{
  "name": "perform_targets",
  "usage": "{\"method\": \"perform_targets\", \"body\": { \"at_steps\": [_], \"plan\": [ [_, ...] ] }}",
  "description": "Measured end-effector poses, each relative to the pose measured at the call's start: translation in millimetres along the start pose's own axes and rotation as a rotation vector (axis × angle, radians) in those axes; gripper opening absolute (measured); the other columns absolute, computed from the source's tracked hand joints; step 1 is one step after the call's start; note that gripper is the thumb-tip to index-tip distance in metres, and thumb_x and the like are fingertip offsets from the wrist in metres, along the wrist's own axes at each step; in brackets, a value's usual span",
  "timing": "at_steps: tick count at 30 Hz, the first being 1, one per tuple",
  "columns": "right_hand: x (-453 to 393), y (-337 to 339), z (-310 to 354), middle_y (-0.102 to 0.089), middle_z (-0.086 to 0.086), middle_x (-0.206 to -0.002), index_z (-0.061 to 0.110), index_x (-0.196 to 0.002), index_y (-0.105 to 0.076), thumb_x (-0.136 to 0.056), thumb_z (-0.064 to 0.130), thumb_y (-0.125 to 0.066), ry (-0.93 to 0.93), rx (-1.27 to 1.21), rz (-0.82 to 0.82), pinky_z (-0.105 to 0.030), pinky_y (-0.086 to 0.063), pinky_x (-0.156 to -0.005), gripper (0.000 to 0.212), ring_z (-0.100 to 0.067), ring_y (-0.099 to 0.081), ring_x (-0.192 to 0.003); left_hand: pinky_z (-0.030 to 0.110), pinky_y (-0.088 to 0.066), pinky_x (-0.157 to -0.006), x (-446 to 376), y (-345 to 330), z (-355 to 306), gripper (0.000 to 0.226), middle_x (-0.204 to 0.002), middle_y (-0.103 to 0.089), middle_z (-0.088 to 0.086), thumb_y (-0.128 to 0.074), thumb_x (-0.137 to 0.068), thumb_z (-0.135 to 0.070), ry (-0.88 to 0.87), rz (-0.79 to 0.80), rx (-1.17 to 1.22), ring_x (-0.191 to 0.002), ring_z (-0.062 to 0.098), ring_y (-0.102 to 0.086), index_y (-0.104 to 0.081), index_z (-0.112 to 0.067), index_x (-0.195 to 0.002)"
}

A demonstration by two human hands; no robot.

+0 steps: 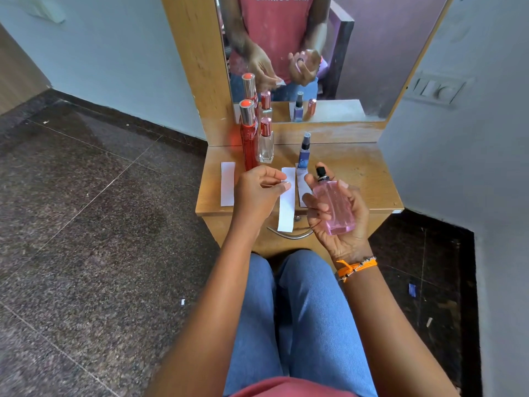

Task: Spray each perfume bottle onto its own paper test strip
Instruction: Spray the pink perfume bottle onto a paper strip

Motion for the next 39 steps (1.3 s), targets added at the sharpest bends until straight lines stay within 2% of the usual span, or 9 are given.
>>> {"method": "perform_targets", "body": {
  "at_steps": [3,8,12,16,19,24,29,33,39],
  "plan": [
    [-1,3,-1,-0.061,-0.007,-0.083,0.007,-0.126,-0.041,-0.075,0.021,-0.073,0.007,-0.084,0.003,-0.020,-0.053,-0.048,0.062,-0.009,-0.056,-0.055,0.003,-0.045,-0.064,0,1,-2,0.011,-0.078,-0.064,-0.009,-0.071,-0.078,-0.006,-0.018,-0.003,0.001,-0.076,-0.001,-0.059,-0.066,-0.014,-0.084],
    [1,5,-3,-0.064,-0.013,-0.089,0.005,-0.097,-0.060,-0.058,0.017,-0.088,0.024,-0.166,-0.134,-0.028,-0.059,-0.063,0.049,-0.020,-0.068,-0.076,0.002,-0.045,-0.064,0,2,-2,0.012,-0.079,-0.064,-0.010,-0.071,-0.077,-0.006,-0.033,-0.009,-0.007,-0.076,-0.002,-0.059,-0.067,-0.013,-0.086],
    [0,7,-3,-0.067,-0.017,-0.105,0.006,-0.122,-0.053,-0.073,0.019,-0.074,0.026,-0.131,-0.203,-0.042,-0.059,-0.075,0.055,-0.029,-0.068,-0.098,0.002,-0.044,-0.064,-1,3,0,0.012,-0.080,-0.064,-0.010,-0.070,-0.078,-0.006,-0.036,-0.015,0.000,-0.077,-0.003,-0.059,-0.067,-0.013,-0.086],
    [2,7,-6,-0.070,-0.012,-0.100,0.013,-0.100,-0.072,-0.085,0.023,-0.061,-0.028,-0.116,-0.220,-0.032,-0.060,-0.063,0.021,-0.024,-0.070,-0.088,0.002,-0.044,-0.065,-1,4,1,0.012,-0.079,-0.065,-0.011,-0.071,-0.077,-0.006,-0.041,-0.022,-0.005,-0.073,-0.008,-0.059,-0.068,-0.014,-0.086],
    [3,3,-5,-0.070,-0.008,-0.090,0.014,-0.087,-0.075,-0.095,0.037,-0.036,-0.037,-0.044,-0.228,-0.024,-0.057,-0.053,0.046,-0.016,-0.069,-0.074,0.002,-0.043,-0.064,-1,3,2,0.012,-0.079,-0.064,-0.011,-0.071,-0.078,-0.006,-0.032,-0.018,0.002,-0.076,-0.006,-0.059,-0.067,-0.014,-0.086],
    [4,0,0,-0.067,-0.007,-0.096,0.016,-0.097,-0.070,-0.089,0.029,-0.049,-0.003,0.099,-0.183,-0.021,-0.053,-0.052,0.027,-0.016,-0.066,-0.077,0.002,-0.043,-0.063,0,3,1,0.016,-0.081,-0.064,-0.009,-0.070,-0.078,-0.007,-0.018,-0.008,0.036,-0.079,-0.001,-0.060,-0.066,-0.018,-0.088],
    [2,-6,21,-0.062,-0.012,-0.092,0.019,-0.120,-0.050,-0.086,-0.005,-0.057,0.181,0.792,-0.284,-0.020,-0.043,-0.044,0.042,-0.013,-0.053,-0.059,0.001,-0.042,-0.060,3,2,-3,0.027,-0.083,-0.063,-0.008,-0.069,-0.080,-0.005,0.028,0.053,0.080,-0.075,-0.004,-0.057,-0.063,-0.011,-0.105],
    [1,-20,28,-0.058,-0.009,-0.102,0.018,-0.121,-0.051,-0.079,-0.005,-0.064,0.411,1.575,-0.335,-0.005,-0.040,-0.070,0.049,0.002,-0.051,-0.078,0.010,-0.046,-0.066,7,-1,-4,0.037,-0.086,-0.064,-0.007,-0.069,-0.081,-0.009,0.095,0.124,0.108,-0.079,-0.002,-0.058,-0.059,-0.016,-0.116],
    [1,-24,22,-0.043,-0.008,-0.121,0.021,-0.128,-0.050,-0.079,-0.002,-0.062,0.424,2.076,-0.350,-0.043,-0.052,-0.053,0.056,-0.029,-0.059,-0.078,0.023,-0.048,-0.082,10,-5,-6,0.039,-0.090,-0.067,-0.003,-0.070,-0.080,-0.009,0.117,0.167,0.111,-0.086,0.007,-0.062,-0.059,-0.016,-0.117]
  ]
}}
Point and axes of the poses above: each hand's wrist, its own x-axis away from the middle knuckle, its own y-axis out of the back of the hand, z = x × y, the point moved 3 cm from there along -x, towards the middle knuckle
